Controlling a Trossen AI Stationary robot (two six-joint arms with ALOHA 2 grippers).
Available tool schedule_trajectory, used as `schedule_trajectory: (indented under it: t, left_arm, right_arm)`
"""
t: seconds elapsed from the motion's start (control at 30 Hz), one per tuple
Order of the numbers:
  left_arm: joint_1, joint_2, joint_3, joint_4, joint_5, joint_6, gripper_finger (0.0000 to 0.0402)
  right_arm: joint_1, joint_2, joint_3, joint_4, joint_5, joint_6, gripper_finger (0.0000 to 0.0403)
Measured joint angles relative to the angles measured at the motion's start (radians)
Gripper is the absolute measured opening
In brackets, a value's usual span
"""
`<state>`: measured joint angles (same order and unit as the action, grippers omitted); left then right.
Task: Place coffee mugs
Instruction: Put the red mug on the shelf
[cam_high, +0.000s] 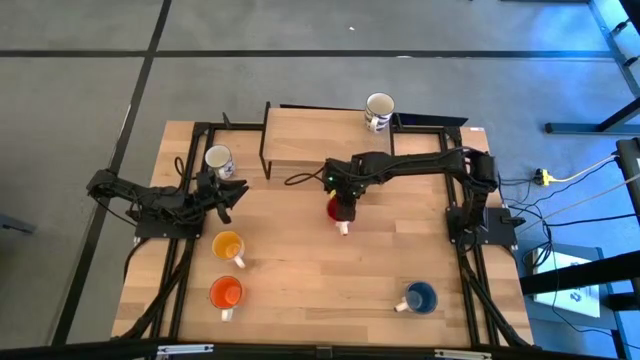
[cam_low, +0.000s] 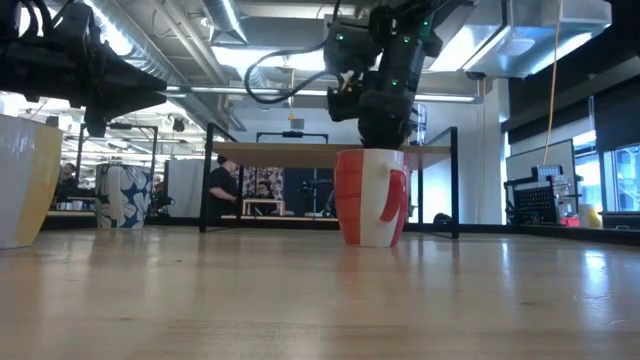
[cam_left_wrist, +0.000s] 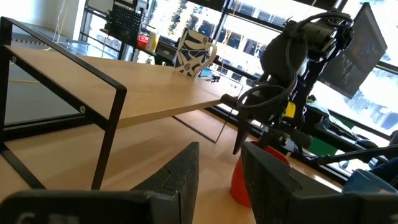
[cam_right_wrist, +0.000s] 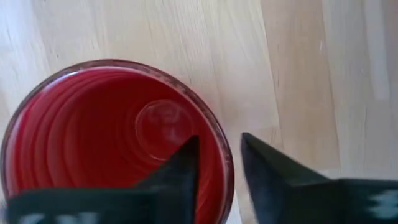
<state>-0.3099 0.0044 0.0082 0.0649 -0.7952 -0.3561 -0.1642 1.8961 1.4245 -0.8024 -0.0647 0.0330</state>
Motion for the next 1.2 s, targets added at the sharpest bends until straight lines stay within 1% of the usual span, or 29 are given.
schedule_trajectory:
  t: [0.1,0.13,0.17,0.23,0.3,0.4,0.47,0.57,0.7,0.77,0.9,1.07,1.2]
  left_arm:
    - [0.000,0.000,0.000,0.000,0.000,0.000,0.0114]
    - [0.000,0.000,0.000,0.000,0.000,0.000,0.0114]
    - [0.000,0.000,0.000,0.000,0.000,0.000,0.0114]
    - [0.000,0.000,0.000,0.000,0.000,0.000,0.0114]
    - [0.000,0.000,0.000,0.000,0.000,0.000,0.0114]
    - [0.000,0.000,0.000,0.000,0.000,0.000,0.0114]
    - [0.000,0.000,0.000,0.000,0.000,0.000,0.0114]
    - [0.000,0.000,0.000,0.000,0.000,0.000,0.0114]
    - [0.000,0.000,0.000,0.000,0.000,0.000,0.0114]
    - [0.000,0.000,0.000,0.000,0.001,0.000,0.0114]
    - [0.000,0.000,0.000,0.000,0.000,0.000,0.0114]
    - [0.000,0.000,0.000,0.000,0.001,0.000,0.0114]
    - [0.000,0.000,0.000,0.000,0.001,0.000,0.0114]
  right_arm:
    - [0.000,0.000,0.000,0.013,0.000,0.000,0.0028]
    - [0.000,0.000,0.000,0.015,0.001,-0.003,0.0015]
    - [0.000,0.000,0.000,0.016,0.001,-0.004,0.0012]
    - [0.000,0.000,0.009,0.008,0.000,-0.009,0.0016]
    - [0.001,0.000,0.028,-0.005,-0.011,-0.015,0.0011]
    - [0.001,-0.003,0.093,-0.058,-0.031,-0.015,0.0008]
    - [0.001,-0.004,0.164,-0.122,-0.033,-0.017,0.0008]
    - [0.001,-0.006,0.306,-0.230,-0.032,-0.065,0.0005]
    - [-0.001,-0.007,0.496,-0.324,-0.013,-0.085,0.0004]
    - [-0.007,-0.007,0.595,-0.373,0.027,-0.099,0.0004]
    - [-0.040,-0.009,0.753,-0.405,0.123,-0.145,0.0004]
    - [-0.113,-0.009,0.875,-0.405,0.203,-0.199,0.0003]
    - [-0.181,0.003,0.929,-0.406,0.231,-0.250,0.0002]
